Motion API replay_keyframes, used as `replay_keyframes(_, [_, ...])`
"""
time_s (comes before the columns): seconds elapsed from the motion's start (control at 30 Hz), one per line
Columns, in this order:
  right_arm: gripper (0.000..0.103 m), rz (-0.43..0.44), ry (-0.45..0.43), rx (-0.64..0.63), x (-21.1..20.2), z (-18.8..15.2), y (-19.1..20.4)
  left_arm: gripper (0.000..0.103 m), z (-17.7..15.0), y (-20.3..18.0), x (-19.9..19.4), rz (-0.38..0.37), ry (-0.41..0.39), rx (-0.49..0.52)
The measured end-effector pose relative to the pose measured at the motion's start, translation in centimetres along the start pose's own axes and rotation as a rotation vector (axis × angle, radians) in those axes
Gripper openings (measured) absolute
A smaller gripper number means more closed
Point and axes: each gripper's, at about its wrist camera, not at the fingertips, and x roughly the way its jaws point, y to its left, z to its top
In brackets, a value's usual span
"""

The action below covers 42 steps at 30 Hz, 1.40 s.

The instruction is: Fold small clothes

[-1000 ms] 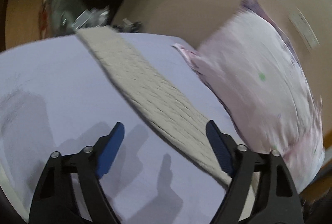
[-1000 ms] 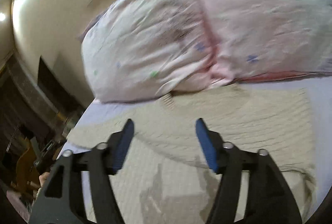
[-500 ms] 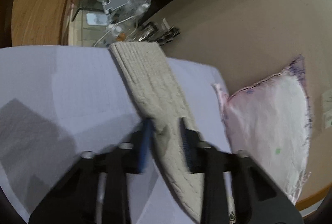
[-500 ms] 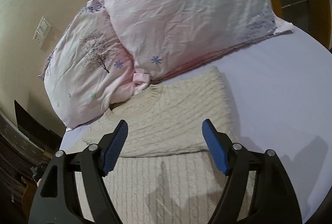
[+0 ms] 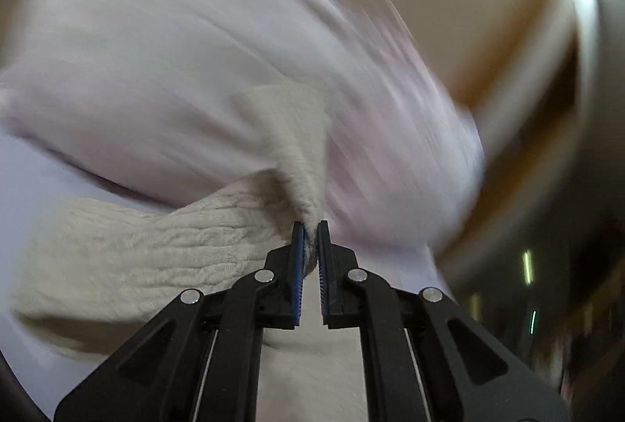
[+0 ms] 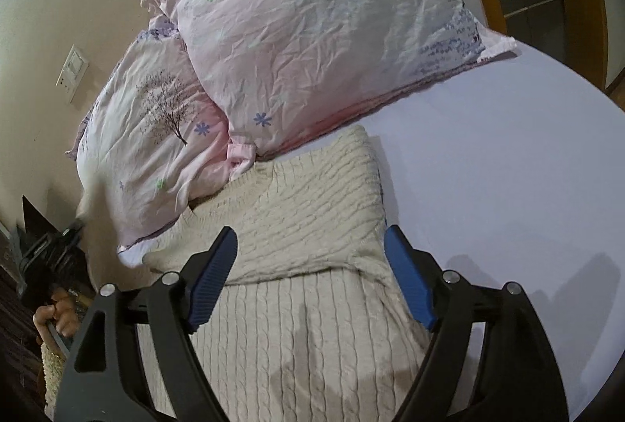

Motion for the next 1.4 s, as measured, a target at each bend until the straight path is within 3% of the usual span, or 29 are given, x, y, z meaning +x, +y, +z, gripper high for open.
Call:
replay_keyframes(0.1, [0.077,-0.002,0.044,0.005,-0.5,-0.7,-0.7,0.006,-4.7,-5.6,7.0,-0.031,0.262,0.146])
replay_keyframes(0.13, [0.077,0.004,0.05,0.002,-1.0,-0.8,-1.0,0.006,-5.6,-6.2,7.3,-0.033,0.287,0.166])
replay_keyframes(0.23, [0.079,0.005,0.052,-0.032,-3.9,-1.8,-2.3,0.006,-7.5,-6.3,3.9,0.0,0.259,0.22])
replay_keyframes(0.37, [0.081,0.083,0.124,-0.046,-7.4,-3.9,-4.2,0.007,-8.5,-2.6,-5.1,0.022,0.195,0.163])
replay_keyframes(0.4, [0.081,0.127,0.163,-0.046,-8.6,-5.1,-4.8,0.01,-9.1,-1.6,-7.3,0.02,0.192,0.15])
replay_keyframes(0.47, [0.081,0.179,0.228,-0.04,-10.1,-7.2,-5.7,0.024,-10.9,-0.1,-11.5,0.031,0.189,0.127])
replay_keyframes(0.5, [0.081,0.204,0.271,-0.04,-10.9,-8.5,-6.2,0.035,-12.6,1.1,-14.4,0.052,0.192,0.101])
replay_keyframes(0.53, [0.081,0.215,0.299,-0.041,-11.4,-9.4,-6.5,0.039,-13.3,1.5,-15.5,0.064,0.194,0.082])
replay_keyframes(0.67, [0.078,0.208,0.411,-0.01,-13.1,-13.4,-8.5,0.039,-19.1,6.0,-20.9,0.03,0.194,-0.106])
replay_keyframes(0.73, [0.078,0.235,0.439,0.067,-12.6,-14.6,-9.9,0.039,-21.3,7.6,-21.3,0.028,0.198,-0.184])
replay_keyframes(0.8, [0.073,0.277,0.462,0.123,-11.2,-15.5,-11.0,0.039,-23.2,8.6,-20.5,-0.003,0.213,-0.231])
replay_keyframes(0.9, [0.049,0.344,0.509,0.215,-8.4,-16.6,-12.0,0.039,-24.9,9.0,-18.8,-0.057,0.234,-0.271])
replay_keyframes(0.93, [0.037,0.406,0.513,0.241,-7.6,-17.2,-12.0,0.039,-24.9,8.8,-17.8,-0.079,0.235,-0.281])
replay_keyframes(1.03, [0.011,0.491,0.498,0.241,-7.1,-17.6,-10.9,0.038,-25.3,8.4,-16.0,-0.132,0.234,-0.301])
replay_keyframes(1.07, [0.009,0.504,0.487,0.219,-7.3,-17.5,-10.4,0.035,-25.3,8.2,-15.4,-0.129,0.243,-0.303])
replay_keyframes(1.1, [0.009,0.511,0.469,0.187,-7.7,-17.1,-9.8,0.022,-25.4,8.2,-15.2,-0.125,0.253,-0.306])
replay_keyframes(1.17, [0.008,0.529,0.419,0.147,-8.6,-16.1,-8.6,0.008,-25.3,8.0,-15.0,-0.153,0.254,-0.322])
replay_keyframes(1.3, [0.007,0.585,0.261,0.048,-10.5,-11.3,-5.8,0.007,-21.6,6.1,-16.6,-0.184,0.168,-0.222])
replay_keyframes(1.4, [0.007,0.625,0.11,-0.027,-9.9,-4.8,-2.2,0.007,-14.6,4.3,-16.4,-0.143,0.057,-0.107])
